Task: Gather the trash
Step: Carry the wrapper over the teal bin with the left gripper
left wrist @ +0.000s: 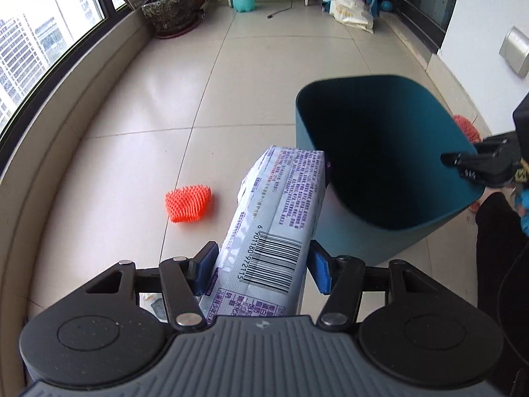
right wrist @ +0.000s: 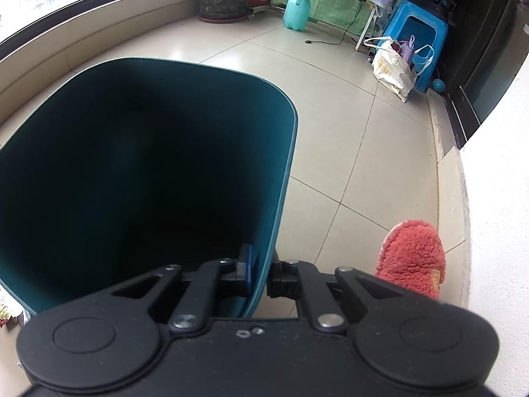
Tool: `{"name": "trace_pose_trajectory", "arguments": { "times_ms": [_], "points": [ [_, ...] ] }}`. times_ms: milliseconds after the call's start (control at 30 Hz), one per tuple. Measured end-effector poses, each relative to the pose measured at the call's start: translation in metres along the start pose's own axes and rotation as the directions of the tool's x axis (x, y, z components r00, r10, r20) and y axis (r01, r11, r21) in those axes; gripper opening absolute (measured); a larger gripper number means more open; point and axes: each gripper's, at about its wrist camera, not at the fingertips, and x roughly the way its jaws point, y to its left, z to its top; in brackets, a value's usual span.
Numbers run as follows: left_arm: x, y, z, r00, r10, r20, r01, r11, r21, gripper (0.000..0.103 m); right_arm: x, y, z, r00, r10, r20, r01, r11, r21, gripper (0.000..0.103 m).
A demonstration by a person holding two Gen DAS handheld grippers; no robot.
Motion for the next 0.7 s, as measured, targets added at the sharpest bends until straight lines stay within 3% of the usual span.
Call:
{"name": "trace_pose_trajectory", "arguments": {
  "times_ms": [333, 500, 700],
  "points": [
    [0.003, -0.037, 0.082, 0.992, -0.038, 0.122, 0.037, 0.999, 0.013, 0.057, -0.002, -0.001, -0.001, 1.0, 0.002, 0.006, -0.002, 1.0, 0.002, 0.007],
    [0.045, -0.072, 0.089, 0.996, -0.05, 0.072, 0.047, 0.998, 0.047, 0.056, -0.002, -0.001, -0.002, 1.0, 0.006, 0.01, -0.006, 1.0, 0.004, 0.007],
    [0.107, -0.098, 0.088, 0.997, -0.07, -0.046, 0.071, 0.997, 0.02, 0.056, -0.004, -0.001, -0.003, 1.0, 0.009, 0.01, -0.009, 1.0, -0.003, 0.007]
  ]
}}
